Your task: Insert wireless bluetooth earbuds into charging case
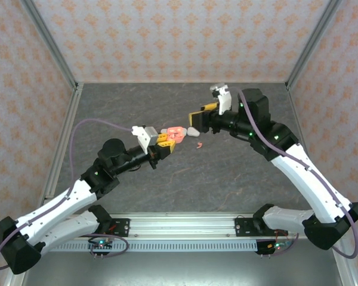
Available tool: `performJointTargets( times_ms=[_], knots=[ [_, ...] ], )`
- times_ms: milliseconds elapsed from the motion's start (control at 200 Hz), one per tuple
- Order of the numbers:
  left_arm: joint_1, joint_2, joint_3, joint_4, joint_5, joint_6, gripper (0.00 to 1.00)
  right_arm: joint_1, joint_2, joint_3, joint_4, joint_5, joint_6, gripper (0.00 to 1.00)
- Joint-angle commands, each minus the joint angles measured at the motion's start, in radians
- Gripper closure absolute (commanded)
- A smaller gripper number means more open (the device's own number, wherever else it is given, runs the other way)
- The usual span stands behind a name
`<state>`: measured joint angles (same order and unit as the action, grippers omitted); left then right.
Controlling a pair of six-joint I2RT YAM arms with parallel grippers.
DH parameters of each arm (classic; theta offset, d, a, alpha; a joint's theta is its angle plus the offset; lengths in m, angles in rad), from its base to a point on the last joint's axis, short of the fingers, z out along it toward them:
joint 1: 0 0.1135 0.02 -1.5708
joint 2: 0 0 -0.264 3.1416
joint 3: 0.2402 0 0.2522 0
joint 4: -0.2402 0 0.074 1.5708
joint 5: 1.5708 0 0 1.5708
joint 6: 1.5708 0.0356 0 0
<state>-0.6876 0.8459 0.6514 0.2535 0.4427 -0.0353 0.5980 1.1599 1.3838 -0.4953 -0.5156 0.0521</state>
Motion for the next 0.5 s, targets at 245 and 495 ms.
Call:
performJointTargets(
  times_ms=[245, 495],
  knots=[
    [-0.01, -0.142, -0.085, -0.077, -0.096, 0.009, 1.0, -0.079, 0.235, -0.07, -0.209, 0.256, 0.13, 0.38],
    [-0.01, -0.177, -0.101, -0.101, -0.114, 0.024, 1.0, -0.079, 0.511, -0.085, -0.156, 0.287, 0.225, 0.42]
  ],
)
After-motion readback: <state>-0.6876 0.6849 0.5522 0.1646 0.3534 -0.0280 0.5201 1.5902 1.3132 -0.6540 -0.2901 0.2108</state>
